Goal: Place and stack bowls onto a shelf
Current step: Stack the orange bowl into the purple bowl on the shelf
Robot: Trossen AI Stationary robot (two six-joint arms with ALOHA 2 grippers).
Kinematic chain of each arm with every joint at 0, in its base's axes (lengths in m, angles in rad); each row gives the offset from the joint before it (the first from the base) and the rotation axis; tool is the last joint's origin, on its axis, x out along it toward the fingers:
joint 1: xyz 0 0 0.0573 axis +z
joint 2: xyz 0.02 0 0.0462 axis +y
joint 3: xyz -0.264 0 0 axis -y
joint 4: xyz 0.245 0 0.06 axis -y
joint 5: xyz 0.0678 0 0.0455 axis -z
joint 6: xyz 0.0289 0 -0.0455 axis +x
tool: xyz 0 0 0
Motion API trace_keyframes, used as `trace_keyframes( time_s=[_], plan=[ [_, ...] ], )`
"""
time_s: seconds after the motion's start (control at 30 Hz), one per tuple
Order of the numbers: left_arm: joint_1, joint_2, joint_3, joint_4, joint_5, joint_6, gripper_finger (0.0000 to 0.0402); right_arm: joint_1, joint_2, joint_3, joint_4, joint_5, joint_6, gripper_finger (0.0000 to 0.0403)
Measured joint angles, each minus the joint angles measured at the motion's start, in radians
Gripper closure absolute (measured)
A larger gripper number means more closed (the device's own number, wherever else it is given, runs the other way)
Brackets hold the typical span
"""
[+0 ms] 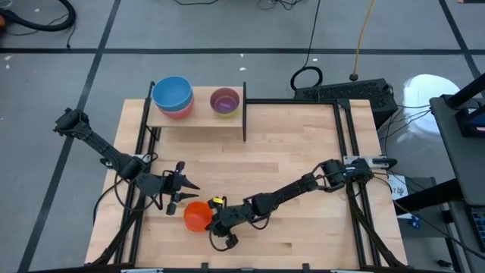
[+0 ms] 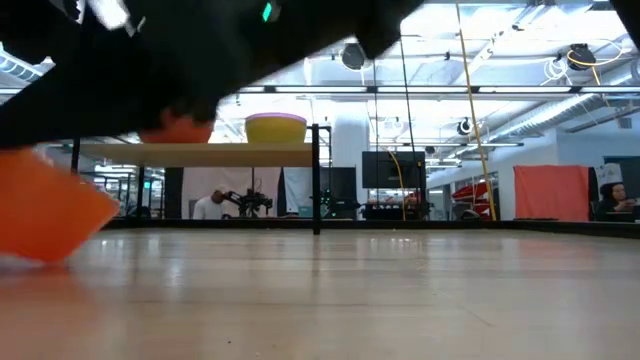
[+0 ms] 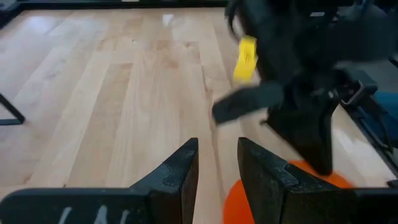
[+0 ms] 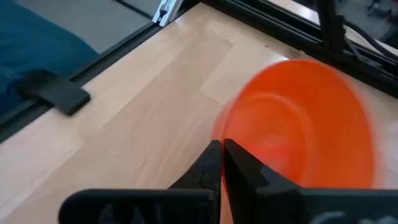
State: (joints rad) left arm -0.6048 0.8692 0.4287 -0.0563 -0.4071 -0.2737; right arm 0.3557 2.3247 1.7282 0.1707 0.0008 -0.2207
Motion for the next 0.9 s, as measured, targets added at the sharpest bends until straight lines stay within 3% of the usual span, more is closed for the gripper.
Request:
trace_keyframes(
  time_s=[0.47, 0.67, 0.9],
  plan=[
    [0.0, 0.0, 0.0, -0.001, -0.226, -0.025, 0.0286, 0.02, -0.288, 0.0, -0.466, 0.185, 0.145, 0.0403],
    [0.0, 0.0, 0.0, 0.0, -0.283, -0.042, 0.0286, -0.01, -0.39, 0.0, -0.632, 0.271, 0.156, 0.0403],
    [0.0, 0.001, 0.0, 0.001, -0.302, -0.058, 0.0286, -0.088, -0.48, 0.0, -0.706, 0.326, 0.091, 0.0403]
  ],
)
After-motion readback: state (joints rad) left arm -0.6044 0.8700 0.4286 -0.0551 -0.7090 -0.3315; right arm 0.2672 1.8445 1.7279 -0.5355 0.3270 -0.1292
